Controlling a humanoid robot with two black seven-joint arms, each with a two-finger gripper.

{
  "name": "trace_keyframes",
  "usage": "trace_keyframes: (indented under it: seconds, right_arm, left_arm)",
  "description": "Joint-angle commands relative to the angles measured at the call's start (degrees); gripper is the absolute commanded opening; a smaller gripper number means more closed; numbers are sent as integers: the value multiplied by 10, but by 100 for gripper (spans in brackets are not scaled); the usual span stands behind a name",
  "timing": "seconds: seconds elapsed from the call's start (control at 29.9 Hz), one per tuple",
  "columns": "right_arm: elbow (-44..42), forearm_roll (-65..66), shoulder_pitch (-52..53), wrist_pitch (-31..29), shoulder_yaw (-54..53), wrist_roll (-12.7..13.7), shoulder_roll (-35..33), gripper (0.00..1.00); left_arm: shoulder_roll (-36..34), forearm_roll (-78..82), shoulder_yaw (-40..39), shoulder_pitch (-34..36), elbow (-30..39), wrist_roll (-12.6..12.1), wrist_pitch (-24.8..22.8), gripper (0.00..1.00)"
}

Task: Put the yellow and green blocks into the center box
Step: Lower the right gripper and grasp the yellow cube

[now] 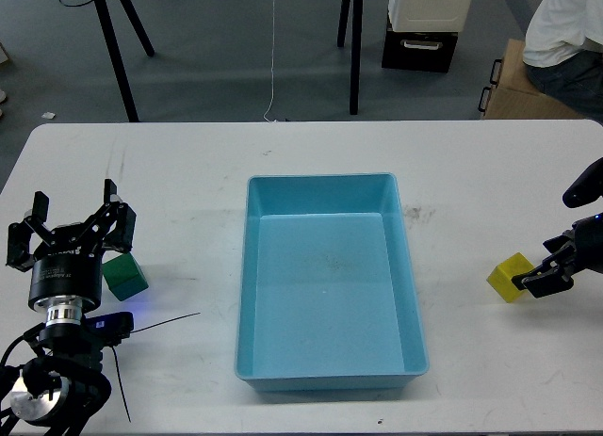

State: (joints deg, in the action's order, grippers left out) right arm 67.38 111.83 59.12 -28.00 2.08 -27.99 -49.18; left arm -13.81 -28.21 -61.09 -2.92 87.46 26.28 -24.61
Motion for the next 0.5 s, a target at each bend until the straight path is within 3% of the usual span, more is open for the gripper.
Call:
trace_keyframes:
  seconds: [0.0,0.27,0.47]
  right_arm:
    - [-1,0,-1,0,-1,0,8,98]
    - [-1,-17,-8,0,-1,0,12,97]
    - [-24,-17,-20,0,-1,0,23,84]
  left_arm:
    - [0,1,0,-1,0,0,0,100]
    - [1,0,-1,-1,-1,0,0,100]
    - [1,0,-2,-1,-4,0,0,100]
